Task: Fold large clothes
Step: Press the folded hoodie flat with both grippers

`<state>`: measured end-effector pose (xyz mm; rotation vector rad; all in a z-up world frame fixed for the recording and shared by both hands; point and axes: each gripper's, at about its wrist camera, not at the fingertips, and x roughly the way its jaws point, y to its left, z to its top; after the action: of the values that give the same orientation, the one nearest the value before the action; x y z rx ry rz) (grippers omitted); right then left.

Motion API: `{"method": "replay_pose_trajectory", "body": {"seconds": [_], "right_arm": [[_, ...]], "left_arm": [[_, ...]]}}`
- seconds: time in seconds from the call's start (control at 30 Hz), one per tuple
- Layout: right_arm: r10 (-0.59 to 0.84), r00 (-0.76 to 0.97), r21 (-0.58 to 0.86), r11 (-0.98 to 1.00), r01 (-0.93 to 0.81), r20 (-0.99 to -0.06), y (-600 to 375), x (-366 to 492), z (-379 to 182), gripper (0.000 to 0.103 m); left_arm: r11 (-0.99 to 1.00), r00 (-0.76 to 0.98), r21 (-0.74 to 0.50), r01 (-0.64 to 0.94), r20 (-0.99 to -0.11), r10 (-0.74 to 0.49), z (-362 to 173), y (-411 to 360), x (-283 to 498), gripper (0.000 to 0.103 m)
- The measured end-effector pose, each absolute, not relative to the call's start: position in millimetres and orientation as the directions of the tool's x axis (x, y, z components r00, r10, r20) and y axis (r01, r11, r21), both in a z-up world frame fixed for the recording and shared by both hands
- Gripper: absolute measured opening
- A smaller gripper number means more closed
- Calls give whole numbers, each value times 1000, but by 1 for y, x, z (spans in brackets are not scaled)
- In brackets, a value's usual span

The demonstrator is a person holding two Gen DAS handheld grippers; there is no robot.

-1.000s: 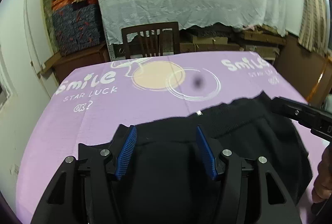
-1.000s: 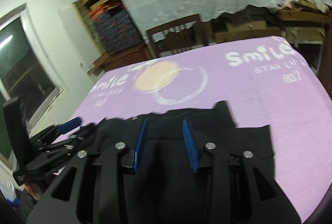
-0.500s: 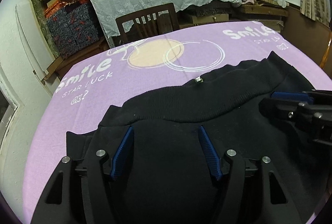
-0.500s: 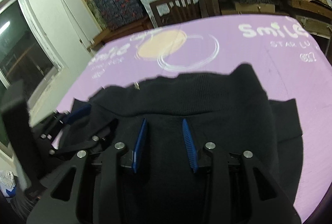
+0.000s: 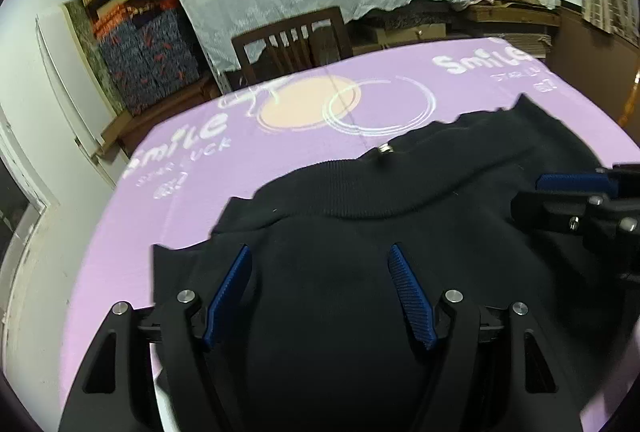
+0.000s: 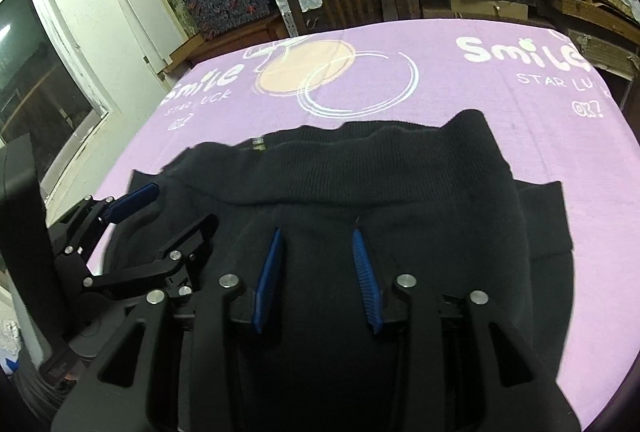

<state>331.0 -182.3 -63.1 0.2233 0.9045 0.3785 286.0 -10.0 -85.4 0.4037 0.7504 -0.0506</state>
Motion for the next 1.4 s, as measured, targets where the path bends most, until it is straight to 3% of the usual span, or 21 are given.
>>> {"method": "replay_pose_trajectory", "body": {"seconds": [0.37,0.8,1.2,1.4], "right_arm": [[370,626,247,928,-278,-686,-170,251,-20,42],[409,547,343,912,-225,-730,-180,250,-84,43],[448,539,366,894,-258,-713,-186,249,-89,43],[457,530,386,889,-247,-714,-190,251,-85,43]], "left_arm": [[914,788,367,172,-608,96,-52,-14,210,71],[945,711,268,186,-701,59,-99,-1,217,78],[944,711,270,191,-701,57,-103,-1,218,79],[950,710,265,166,-701,72,-102,2,222,89]]}}
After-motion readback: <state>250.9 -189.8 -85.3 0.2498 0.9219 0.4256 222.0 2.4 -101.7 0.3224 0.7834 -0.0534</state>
